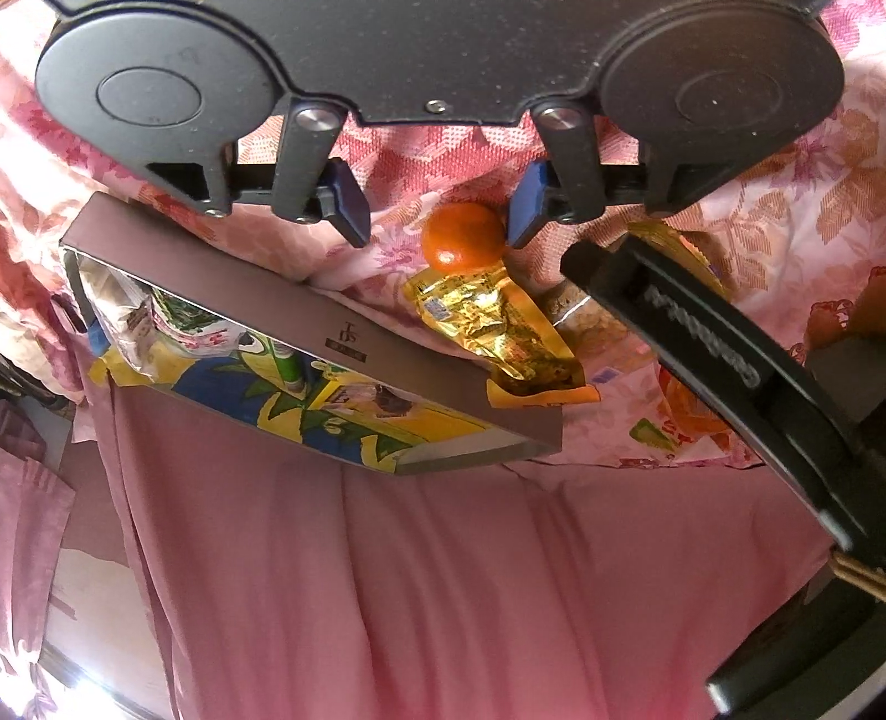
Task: Organize snacks
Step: 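Close the left tool on the cereal-puff bag while the right tool closes on the mandarin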
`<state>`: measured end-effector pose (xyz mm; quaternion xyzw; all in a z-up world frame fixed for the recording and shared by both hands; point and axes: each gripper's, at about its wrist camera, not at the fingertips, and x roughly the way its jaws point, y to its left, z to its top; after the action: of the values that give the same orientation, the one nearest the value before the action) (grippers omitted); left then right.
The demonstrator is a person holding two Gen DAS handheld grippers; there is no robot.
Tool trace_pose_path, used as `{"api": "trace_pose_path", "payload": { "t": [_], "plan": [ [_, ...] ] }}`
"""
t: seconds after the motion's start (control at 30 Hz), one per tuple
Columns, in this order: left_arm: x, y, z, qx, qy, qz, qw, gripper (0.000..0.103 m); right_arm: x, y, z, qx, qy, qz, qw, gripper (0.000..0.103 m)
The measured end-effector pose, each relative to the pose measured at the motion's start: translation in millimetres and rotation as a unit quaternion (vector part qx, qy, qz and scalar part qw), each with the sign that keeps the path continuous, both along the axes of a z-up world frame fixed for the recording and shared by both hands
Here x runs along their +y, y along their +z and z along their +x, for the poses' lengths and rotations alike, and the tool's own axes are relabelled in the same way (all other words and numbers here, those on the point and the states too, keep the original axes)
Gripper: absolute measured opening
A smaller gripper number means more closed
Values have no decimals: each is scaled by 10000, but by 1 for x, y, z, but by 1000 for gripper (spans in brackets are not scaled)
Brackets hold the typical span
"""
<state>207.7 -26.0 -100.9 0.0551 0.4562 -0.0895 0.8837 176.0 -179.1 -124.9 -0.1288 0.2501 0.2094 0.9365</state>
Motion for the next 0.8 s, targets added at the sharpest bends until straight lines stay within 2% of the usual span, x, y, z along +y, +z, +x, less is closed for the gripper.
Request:
{"api": "trace_pose_path", "payload": {
  "t": [0.23,0.33,0.53,0.8],
  "plan": [
    [5,-5,10,261,205,-198,9993,88,6,-2,-2,-49,162,-115,9998,37],
    [9,-6,11,291,344,-311,9985,87,7,-3,-3,-89,199,-190,9996,36],
    [5,-3,9,332,308,-173,9988,79,5,1,-3,-75,199,-226,9995,36],
    [5,7,2,594,424,-138,9972,78,0,11,-8,-228,194,-484,9984,35]
  ]
}}
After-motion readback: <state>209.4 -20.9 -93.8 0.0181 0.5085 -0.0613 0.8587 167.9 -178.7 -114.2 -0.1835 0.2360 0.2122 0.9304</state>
